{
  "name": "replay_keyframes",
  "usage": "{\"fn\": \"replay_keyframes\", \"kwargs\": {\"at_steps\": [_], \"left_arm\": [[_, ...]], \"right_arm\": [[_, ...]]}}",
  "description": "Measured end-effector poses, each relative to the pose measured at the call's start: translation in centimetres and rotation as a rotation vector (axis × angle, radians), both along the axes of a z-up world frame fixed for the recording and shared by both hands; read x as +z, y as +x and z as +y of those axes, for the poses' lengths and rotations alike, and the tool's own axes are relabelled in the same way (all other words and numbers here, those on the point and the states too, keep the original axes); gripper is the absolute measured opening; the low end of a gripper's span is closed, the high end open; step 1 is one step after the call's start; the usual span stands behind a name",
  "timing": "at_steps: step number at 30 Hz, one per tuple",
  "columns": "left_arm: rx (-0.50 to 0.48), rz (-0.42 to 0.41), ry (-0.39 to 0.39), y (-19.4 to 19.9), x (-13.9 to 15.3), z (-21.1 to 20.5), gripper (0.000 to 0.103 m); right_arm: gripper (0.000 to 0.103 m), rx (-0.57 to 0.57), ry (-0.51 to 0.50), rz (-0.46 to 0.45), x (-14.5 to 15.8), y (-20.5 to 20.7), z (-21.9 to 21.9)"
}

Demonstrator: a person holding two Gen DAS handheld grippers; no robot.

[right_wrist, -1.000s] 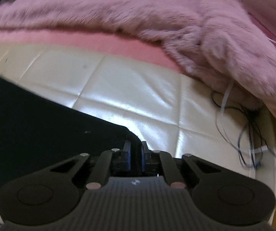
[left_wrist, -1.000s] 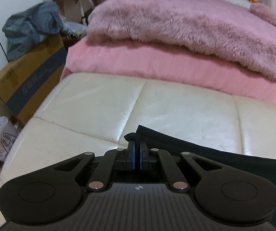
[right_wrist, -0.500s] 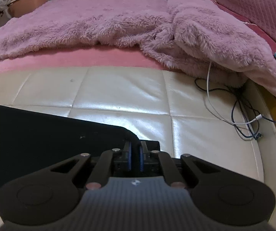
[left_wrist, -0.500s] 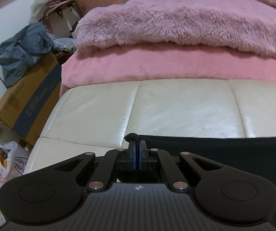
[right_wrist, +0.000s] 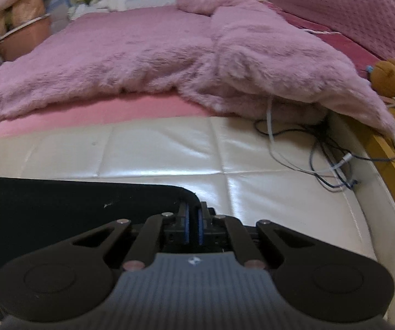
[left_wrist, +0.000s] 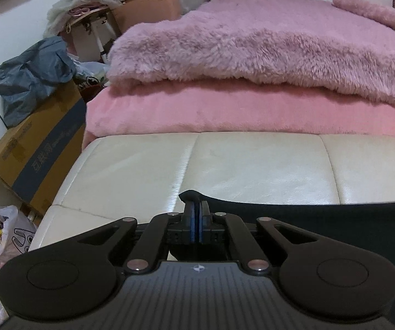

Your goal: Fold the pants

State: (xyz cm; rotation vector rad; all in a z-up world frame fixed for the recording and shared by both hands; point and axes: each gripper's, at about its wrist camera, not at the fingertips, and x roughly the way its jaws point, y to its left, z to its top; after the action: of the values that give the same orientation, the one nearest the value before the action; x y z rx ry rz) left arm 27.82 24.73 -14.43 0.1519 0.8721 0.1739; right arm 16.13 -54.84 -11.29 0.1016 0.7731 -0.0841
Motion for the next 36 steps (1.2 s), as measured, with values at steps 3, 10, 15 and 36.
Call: {"fn": "replay_keyframes", "kwargs": {"at_steps": [3, 10, 15, 36], "left_arm": [[-0.007, 0.039, 0.019, 0.8, -1.3, -0.8, 0.002], [0.041, 0.075, -0.017, 1.6, -2.6, -0.4, 0.016], [0.129, 0.019, -0.138, -0.9, -0.1, 2.6, 0.018], [0.352, -0.154, -0.608, -7.5, -1.7, 4.6, 0.002]], "right_arm": [[0.000, -0.048, 0.003, 0.030, -1.1, 0.8, -0.3], [0.005, -0.087, -0.032, 0.077, -3.3, 3.4, 0.6], [0.031, -0.176, -0.130, 0.112, -3.3, 3.3, 1.6], [0.031, -0.105, 0.183, -0.014, -4.4, -0.8, 19.2]]}}
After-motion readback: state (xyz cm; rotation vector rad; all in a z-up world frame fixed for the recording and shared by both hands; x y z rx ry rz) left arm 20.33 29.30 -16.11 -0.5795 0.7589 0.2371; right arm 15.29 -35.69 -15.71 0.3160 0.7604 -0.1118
